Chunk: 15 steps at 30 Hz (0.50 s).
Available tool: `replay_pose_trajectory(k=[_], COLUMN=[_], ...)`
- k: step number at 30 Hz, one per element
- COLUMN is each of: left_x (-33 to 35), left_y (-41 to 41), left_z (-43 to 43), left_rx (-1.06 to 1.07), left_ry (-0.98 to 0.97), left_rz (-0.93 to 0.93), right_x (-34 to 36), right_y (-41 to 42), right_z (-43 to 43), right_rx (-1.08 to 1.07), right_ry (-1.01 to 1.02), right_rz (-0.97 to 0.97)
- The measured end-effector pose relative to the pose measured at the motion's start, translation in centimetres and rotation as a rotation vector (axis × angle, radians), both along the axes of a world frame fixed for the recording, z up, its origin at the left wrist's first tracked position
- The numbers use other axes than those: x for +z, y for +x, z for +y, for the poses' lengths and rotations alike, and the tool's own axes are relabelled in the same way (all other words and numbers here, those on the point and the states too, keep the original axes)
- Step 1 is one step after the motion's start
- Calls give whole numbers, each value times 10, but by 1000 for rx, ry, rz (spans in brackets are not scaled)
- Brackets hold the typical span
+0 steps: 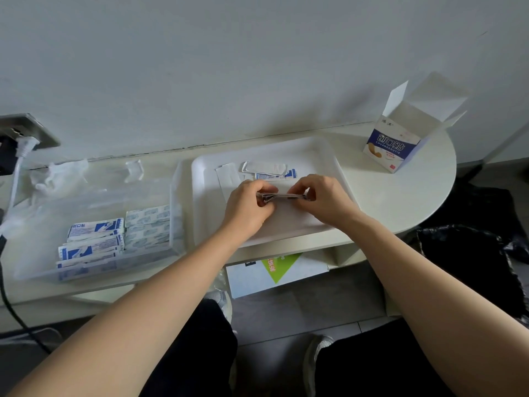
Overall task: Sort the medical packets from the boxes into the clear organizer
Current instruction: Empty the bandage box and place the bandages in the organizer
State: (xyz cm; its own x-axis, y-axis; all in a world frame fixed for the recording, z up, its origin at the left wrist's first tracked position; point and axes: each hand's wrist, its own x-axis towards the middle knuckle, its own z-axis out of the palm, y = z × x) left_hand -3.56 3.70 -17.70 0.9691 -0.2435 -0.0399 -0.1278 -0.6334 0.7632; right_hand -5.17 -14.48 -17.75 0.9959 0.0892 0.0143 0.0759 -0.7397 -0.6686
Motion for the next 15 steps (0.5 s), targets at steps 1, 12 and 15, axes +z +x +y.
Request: replay_pose_trajectory(k=[1, 12, 15], left_x=[1, 65, 87], left_y=[-1, -3, -5], left_z=[0, 55, 88], left_rx=[17, 108, 119], left_ry=[0, -82, -106], left_rz=[0, 5, 29], right_x=[1, 52, 61], right_y=[0, -1, 3], right_z=[-1, 36, 65], right_rx=[-7, -17, 22], right_ry=[0, 392, 440], right_rz=[-4, -20, -41])
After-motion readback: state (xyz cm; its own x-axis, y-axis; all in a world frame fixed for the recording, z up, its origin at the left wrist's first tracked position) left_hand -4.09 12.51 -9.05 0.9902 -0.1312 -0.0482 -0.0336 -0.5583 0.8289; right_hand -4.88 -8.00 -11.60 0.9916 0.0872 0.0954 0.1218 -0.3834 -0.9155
